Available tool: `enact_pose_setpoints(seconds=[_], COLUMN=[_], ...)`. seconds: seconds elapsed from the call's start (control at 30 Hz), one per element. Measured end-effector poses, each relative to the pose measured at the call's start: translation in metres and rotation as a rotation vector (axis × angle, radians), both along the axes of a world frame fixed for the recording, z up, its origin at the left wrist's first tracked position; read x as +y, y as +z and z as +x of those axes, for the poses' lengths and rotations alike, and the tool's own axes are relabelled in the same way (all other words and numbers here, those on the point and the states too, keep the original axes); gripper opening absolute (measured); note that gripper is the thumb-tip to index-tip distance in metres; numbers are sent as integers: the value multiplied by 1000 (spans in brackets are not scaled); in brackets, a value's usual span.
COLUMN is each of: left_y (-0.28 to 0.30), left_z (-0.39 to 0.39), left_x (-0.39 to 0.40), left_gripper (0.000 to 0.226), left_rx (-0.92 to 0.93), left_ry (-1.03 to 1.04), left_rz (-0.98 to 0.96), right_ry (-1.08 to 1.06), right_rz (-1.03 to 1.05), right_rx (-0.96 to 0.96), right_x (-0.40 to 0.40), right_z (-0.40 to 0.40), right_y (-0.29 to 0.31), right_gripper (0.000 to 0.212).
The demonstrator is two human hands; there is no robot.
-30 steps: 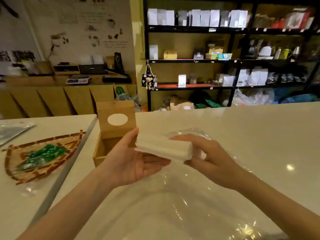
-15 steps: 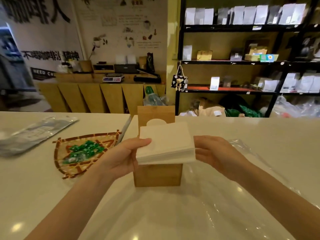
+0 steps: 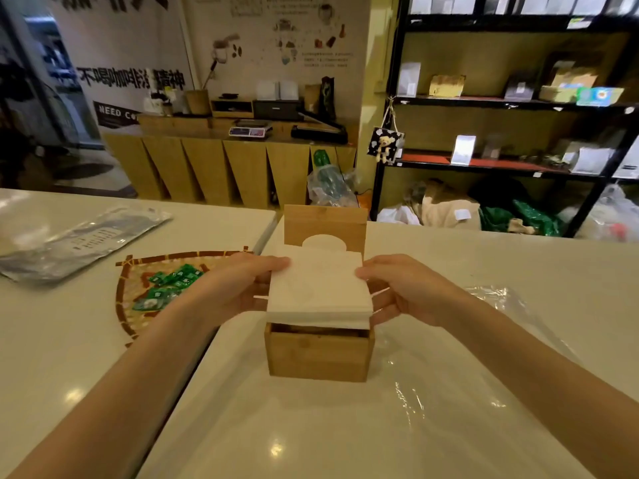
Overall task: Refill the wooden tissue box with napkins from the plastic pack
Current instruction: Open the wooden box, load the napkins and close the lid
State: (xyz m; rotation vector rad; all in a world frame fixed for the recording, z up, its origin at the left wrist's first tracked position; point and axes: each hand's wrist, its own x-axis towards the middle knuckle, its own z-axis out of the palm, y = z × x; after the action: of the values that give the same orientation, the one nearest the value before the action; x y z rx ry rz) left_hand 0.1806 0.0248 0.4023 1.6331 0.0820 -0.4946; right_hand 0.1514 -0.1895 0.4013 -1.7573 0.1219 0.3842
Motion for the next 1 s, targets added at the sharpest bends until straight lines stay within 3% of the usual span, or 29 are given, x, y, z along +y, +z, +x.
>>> enact_pose_setpoints(seconds=[0.13, 0.33, 0.6, 0.8, 1.0], left_y=[11, 14, 20, 15, 7], left_z=[1, 3, 1, 7, 12], left_x=[-8, -20, -17, -17, -16], left_gripper=[15, 16, 13, 13, 30], left_rx=[-44, -91, -61, -200, -254], left_ry=[41, -16, -65, -35, -121], left_rz=[143, 336, 330, 578, 766], right_ry=[2, -28, -52, -88, -52], right_rz=[-93, -152, -301, -341, -515], right_rx=[-50, -102, -111, -155, -276], right_x=[0, -5, -11, -8, -3], right_z=[5, 10, 16, 18, 16], right_y=[6, 9, 6, 6, -2], right_gripper=[10, 10, 21, 23, 23])
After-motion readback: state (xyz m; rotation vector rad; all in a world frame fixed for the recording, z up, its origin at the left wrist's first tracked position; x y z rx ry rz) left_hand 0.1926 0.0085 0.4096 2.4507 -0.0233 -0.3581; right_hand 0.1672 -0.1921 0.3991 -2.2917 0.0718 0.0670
